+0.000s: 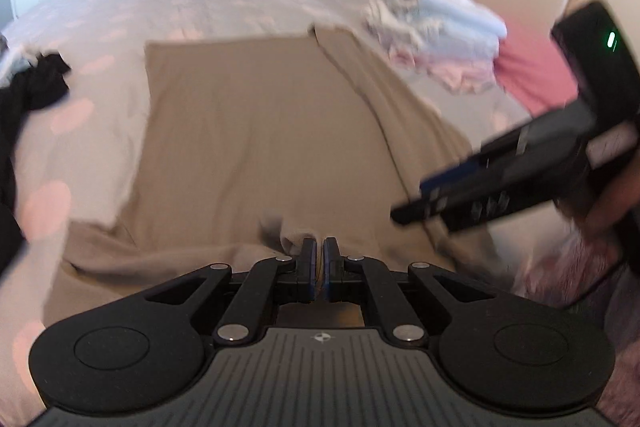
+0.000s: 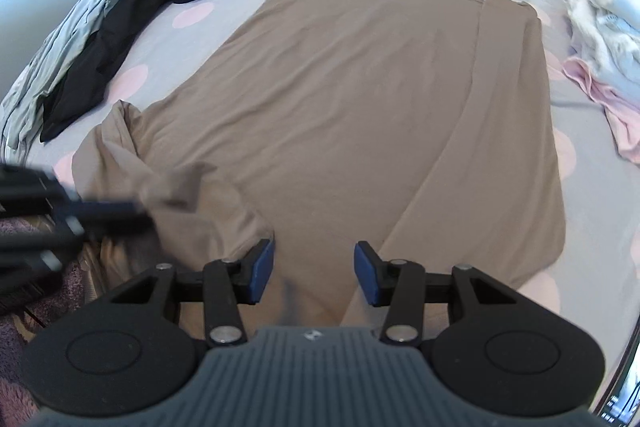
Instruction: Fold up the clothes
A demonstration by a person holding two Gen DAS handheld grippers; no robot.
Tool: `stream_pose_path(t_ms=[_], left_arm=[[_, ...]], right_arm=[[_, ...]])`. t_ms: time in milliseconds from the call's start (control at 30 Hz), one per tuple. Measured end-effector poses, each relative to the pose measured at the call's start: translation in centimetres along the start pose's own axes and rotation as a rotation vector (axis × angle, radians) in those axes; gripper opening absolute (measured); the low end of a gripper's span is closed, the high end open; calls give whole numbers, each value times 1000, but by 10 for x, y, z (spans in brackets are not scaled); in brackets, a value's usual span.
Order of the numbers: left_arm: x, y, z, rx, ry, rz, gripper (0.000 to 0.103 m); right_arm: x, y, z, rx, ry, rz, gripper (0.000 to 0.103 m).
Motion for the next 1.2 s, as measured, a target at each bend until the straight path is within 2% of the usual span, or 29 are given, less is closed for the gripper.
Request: stream_pose_path(t_ms=[100,167,233,300,400,533,600,633,800,933,1033,1100,1200], left_arm=[[-1,-12,-11,-79,-9,-4,2],[0,-15,-10,-90,-25,-7,5],[4,-16,-5,-86,-43,-20,26],[8,-15,1,-76,-59,-34,37],[7,-17,11,-65,-55,-34,38],[-9,-16,29,-25,1,29,39],[-22,-15,40,6,28,79,39],[-28,-15,46,23,42,101,40],[-58,-13,73,83,117,170,41],[-80,-9,91,115,155,215,41],[-96,-5,103,142,163,239,42],[-103,-2,105,154,165,252,44],[-108,1,98,132,143,262,47]], right_arm=[[-4,-4,-1,5,51,-7,42],[-8,-4,-4,8,88,-8,42],[-14,-1,-6,9,120,-9,42],[-21,4,-8,19,136,-6,42],[-29,12,-16,21,161,-6,42],[-44,21,-31,9,178,40,42],[-52,23,-37,-15,180,73,20],[-55,23,-39,-28,180,87,4],[-49,28,-6,21,125,118,3],[-19,41,37,88,64,112,3],[9,48,66,126,3,112,3],[28,50,81,143,-79,121,3],[58,51,96,150,-156,89,3]])
Point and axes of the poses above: each gripper's, at about its wrist camera, not at the fingertips, and z roughly against the way its jaws point, x to its right, y to its top, the point moved 2 cm from there along -z, roughly the way its jaws point, and after that the axes turned 10 degrees about -y, right-handed, at the moved point
